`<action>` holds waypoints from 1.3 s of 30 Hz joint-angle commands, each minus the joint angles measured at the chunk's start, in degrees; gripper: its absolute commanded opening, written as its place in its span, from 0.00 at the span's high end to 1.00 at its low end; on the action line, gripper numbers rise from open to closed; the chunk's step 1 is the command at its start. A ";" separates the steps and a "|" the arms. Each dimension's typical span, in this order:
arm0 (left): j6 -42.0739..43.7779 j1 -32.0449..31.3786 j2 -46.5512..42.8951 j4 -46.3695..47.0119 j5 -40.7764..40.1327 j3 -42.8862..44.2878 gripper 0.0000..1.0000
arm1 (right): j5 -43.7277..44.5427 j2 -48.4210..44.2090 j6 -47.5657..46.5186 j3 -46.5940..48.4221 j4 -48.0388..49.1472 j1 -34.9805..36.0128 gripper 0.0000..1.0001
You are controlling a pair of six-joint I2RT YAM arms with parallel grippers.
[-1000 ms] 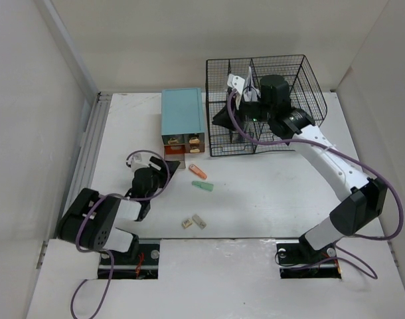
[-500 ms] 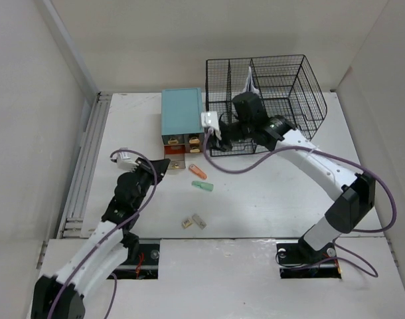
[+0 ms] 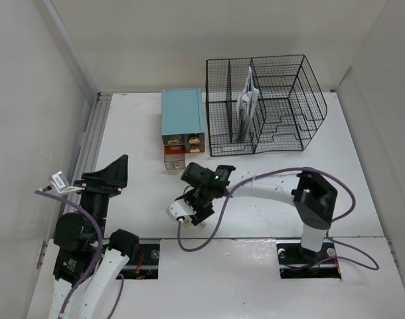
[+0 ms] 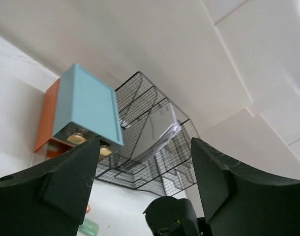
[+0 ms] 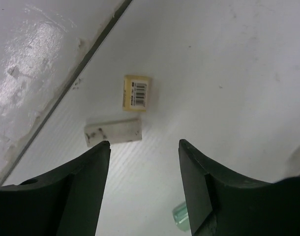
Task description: Organize the desk
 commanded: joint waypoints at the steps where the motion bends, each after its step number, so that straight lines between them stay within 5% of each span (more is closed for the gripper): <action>1: 4.31 -0.31 -1.23 -8.55 -2.42 2.02 0.28 | 4.57 3.05 3.32 3.40 2.84 1.99 0.37; 14: 7.13 -0.31 -5.72 -10.93 -4.71 1.50 0.25 | 4.58 11.40 10.88 8.41 3.20 4.46 0.42; 39: 7.13 -0.31 -7.29 -10.40 -4.71 1.50 0.24 | 8.61 12.64 17.65 4.19 7.76 7.36 0.52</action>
